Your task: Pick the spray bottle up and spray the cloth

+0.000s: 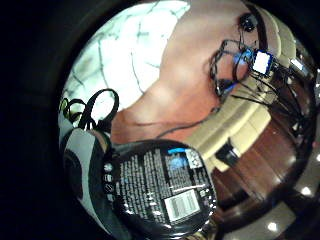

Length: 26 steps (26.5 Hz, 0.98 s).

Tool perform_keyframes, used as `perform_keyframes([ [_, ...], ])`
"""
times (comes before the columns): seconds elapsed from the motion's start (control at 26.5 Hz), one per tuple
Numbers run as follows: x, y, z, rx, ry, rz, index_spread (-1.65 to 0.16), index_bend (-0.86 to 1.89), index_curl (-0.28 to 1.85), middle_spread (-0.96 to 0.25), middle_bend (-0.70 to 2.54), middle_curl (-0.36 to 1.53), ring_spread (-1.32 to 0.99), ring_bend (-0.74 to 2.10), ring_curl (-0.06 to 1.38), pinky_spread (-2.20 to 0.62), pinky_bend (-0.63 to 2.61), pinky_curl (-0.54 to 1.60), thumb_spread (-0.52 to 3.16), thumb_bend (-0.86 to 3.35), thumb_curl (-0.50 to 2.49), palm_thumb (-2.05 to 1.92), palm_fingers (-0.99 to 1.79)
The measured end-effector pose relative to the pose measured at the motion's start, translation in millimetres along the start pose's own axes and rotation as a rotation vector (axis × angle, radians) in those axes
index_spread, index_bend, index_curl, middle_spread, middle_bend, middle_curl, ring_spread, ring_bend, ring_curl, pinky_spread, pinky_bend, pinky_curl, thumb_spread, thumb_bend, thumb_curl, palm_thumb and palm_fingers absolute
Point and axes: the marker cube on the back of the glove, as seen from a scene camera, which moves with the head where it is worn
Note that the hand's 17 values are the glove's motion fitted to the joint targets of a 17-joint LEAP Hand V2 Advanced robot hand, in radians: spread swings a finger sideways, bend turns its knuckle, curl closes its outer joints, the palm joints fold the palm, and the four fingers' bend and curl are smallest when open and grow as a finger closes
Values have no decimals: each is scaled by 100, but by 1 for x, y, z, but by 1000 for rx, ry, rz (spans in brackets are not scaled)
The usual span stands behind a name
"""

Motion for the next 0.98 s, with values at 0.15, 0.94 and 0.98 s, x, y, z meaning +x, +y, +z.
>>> perform_keyframes([
  [0.15, -1, 16, -58, 216, -256, -91, -23, 44, 58, -14, 72, 55, -19, 65, 48, -27, 38, 37, 36, -3, 82, 91, 137],
  [0.94, -181, -74, -179, 922, -1346, -330, -23, 43, 60, -15, 72, 55, -19, 66, 48, -27, 38, 38, 36, -3, 84, 91, 137],
  [0.98, -191, -84, -171, 927, -1369, -320, -23, 43, 60, -15, 72, 55, -19, 66, 48, -27, 38, 38, 36, -3, 84, 91, 137],
])
